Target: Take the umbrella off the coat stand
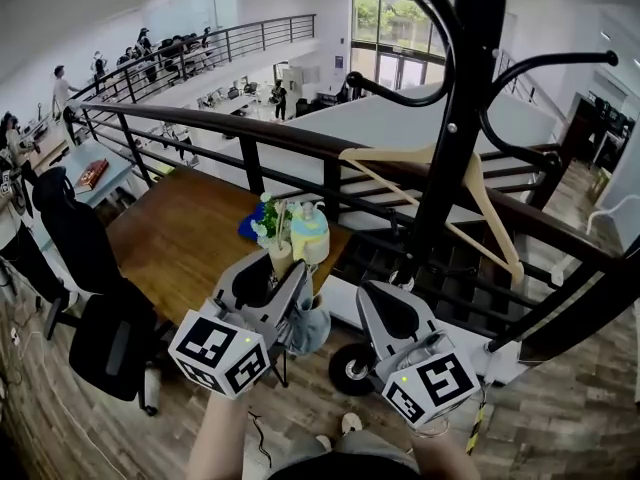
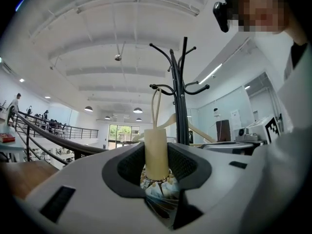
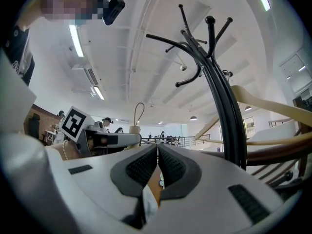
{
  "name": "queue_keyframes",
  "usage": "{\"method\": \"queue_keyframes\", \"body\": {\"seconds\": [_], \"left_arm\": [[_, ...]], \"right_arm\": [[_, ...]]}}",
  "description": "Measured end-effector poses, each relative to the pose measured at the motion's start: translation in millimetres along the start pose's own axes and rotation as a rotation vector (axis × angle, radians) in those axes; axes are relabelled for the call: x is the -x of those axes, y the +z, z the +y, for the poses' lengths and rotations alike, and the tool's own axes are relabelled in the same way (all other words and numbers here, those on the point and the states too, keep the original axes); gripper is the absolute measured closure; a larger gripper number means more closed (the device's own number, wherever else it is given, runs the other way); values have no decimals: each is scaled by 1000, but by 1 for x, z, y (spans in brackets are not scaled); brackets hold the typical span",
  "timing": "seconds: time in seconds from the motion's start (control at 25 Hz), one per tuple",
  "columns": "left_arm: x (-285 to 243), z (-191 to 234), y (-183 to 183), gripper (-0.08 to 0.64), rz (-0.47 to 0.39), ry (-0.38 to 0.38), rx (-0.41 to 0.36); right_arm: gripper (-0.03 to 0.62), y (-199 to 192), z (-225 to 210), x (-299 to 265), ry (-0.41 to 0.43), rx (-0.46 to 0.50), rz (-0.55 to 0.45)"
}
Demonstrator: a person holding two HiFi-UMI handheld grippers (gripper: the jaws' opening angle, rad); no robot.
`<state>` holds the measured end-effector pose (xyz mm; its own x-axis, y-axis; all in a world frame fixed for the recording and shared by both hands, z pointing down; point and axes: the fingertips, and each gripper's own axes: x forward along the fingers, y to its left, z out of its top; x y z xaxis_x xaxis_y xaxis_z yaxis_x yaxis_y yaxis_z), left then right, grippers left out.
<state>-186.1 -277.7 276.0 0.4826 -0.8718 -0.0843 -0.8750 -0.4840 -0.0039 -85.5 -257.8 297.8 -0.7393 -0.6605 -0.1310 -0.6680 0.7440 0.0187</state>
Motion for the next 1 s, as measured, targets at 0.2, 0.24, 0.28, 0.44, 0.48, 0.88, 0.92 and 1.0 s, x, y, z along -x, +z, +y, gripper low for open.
{"method": "queue_keyframes", "body": {"seconds": [0.2, 0.24, 0.28, 0.44, 0.48, 0.88, 0.92, 1.0], "left_arm": [[22, -13, -21, 410, 20, -9, -27], [28, -15, -26, 410, 29, -4, -29], [33, -17, -31, 410, 39, 0, -29], [52, -23, -45, 410, 58, 4, -31], [55, -24, -48, 410, 60, 5, -30], [85, -41, -78, 410, 108, 3, 39], [86, -41, -80, 410, 111, 4, 40], [87, -41, -81, 411, 116, 3, 35]], "right_arm": [[563, -17, 19, 6, 11, -18, 36], [563, -21, 24, 8, 15, -24, 46], [563, -25, 29, 10, 19, -30, 57], [563, -41, 48, 12, 41, -43, 92], [563, -45, 50, 12, 45, -44, 99], [564, -66, 69, 18, 67, -55, 150], [565, -68, 70, 18, 69, -61, 152], [565, -71, 72, 18, 72, -64, 160]]}}
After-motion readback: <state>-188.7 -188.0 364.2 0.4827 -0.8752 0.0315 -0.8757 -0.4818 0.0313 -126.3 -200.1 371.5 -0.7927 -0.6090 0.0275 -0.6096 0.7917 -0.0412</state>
